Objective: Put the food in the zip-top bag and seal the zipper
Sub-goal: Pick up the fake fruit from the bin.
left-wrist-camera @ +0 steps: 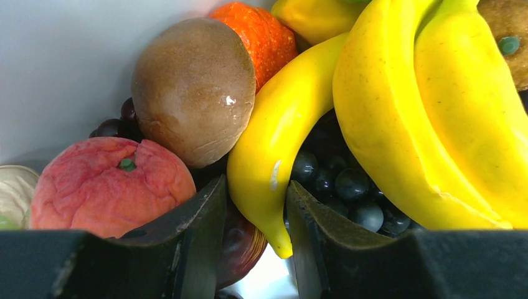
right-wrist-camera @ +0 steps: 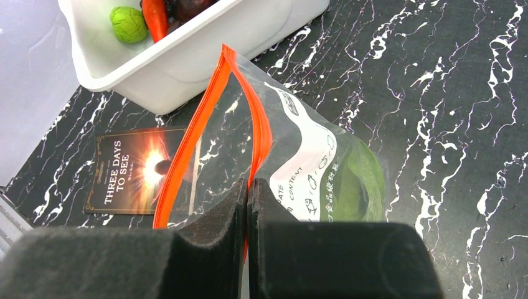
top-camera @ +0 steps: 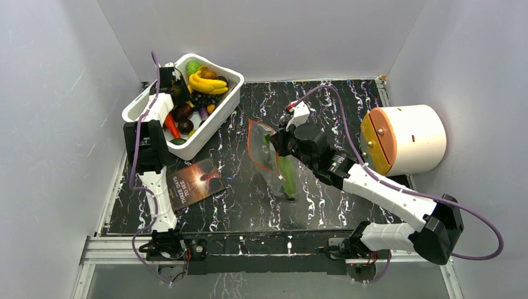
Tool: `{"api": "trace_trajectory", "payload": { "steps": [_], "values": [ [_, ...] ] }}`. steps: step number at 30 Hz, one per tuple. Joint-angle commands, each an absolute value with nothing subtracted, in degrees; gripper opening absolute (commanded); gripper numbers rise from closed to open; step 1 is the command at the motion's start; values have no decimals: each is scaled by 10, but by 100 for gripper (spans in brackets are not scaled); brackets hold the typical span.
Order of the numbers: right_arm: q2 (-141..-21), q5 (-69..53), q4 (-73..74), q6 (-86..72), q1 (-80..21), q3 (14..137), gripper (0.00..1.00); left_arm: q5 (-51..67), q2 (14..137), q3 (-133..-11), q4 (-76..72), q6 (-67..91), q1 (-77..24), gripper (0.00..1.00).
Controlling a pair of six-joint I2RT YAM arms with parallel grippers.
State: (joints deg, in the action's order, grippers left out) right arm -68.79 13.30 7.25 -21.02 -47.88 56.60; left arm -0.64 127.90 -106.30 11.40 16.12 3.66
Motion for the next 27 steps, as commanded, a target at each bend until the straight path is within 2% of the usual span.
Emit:
{"api": "trace_trajectory", "payload": {
  "steps": [1, 8, 17, 27],
  "values": [
    [-682, 135, 30, -201, -475, 592, 0, -4, 1280, -1088, 117, 150, 40, 37],
    [-679, 133, 26, -196, -475, 593, 0, 3, 1287, -1091, 121, 152, 40, 33],
    [-657, 145, 25, -195, -475, 585, 0, 3, 1292, -1102, 119, 155, 40, 35],
    [-618, 147, 24, -199, -475, 565, 0, 17, 1239, -1082, 117, 145, 40, 13]
  ]
}}
